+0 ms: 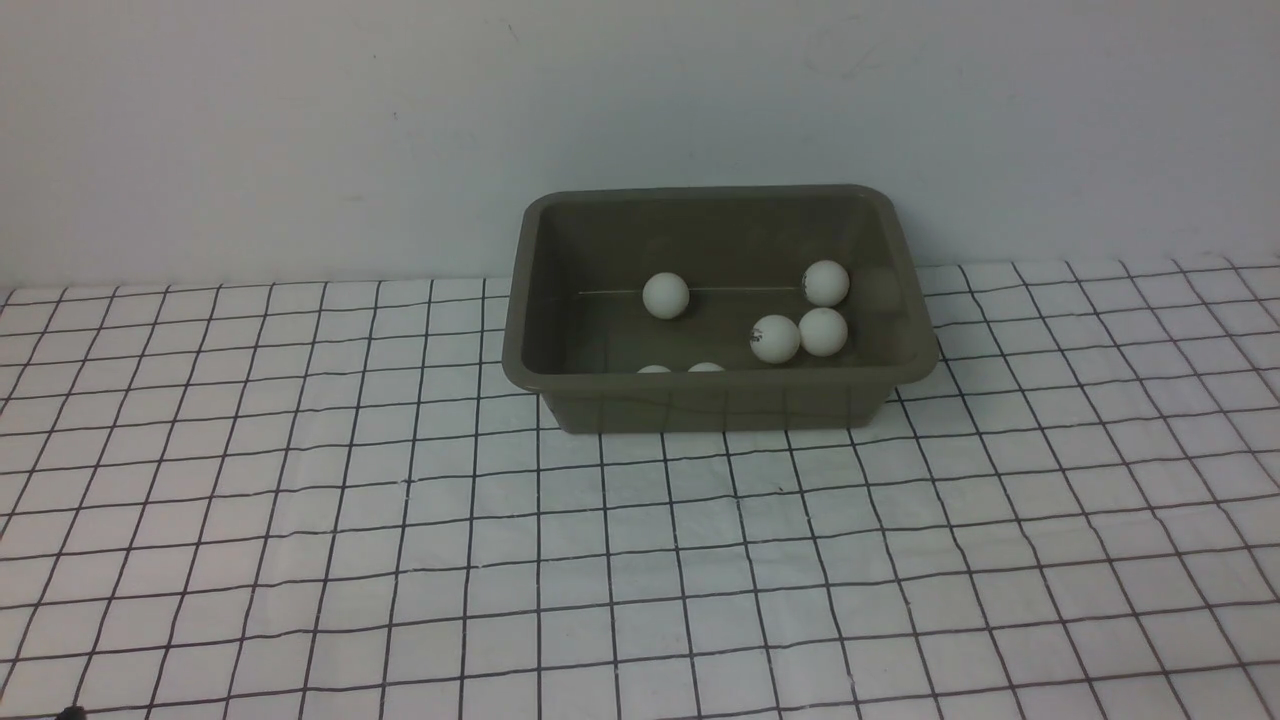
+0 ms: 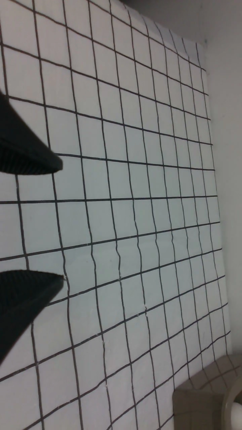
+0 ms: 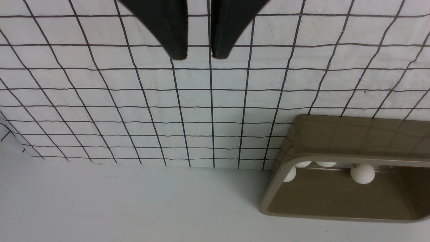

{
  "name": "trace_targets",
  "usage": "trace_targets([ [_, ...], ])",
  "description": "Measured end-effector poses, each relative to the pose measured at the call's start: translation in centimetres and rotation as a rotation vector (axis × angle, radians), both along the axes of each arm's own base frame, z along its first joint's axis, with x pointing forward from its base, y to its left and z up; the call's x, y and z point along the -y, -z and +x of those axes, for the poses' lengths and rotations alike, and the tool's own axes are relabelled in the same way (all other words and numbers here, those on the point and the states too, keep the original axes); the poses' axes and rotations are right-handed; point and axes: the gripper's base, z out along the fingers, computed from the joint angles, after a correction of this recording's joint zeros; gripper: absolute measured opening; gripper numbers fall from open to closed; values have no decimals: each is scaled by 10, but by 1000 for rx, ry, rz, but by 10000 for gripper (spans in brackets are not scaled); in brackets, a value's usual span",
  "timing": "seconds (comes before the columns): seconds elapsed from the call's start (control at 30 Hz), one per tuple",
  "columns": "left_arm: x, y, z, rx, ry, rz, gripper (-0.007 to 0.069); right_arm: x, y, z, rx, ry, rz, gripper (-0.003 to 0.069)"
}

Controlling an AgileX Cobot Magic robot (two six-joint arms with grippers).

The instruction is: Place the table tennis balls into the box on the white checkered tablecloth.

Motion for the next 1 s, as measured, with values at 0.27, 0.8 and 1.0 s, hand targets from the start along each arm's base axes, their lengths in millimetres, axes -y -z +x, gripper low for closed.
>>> trace_targets([
  [0.27, -1, 8, 1, 18, -23, -47, 352, 0, 0, 0, 1, 0, 0, 97],
  [0.8, -1, 8, 1, 19, -25, -53, 352, 0, 0, 0, 1, 0, 0, 97],
  [1.0, -1, 8, 1, 18, -25, -53, 352, 0, 0, 0, 1, 0, 0, 97],
])
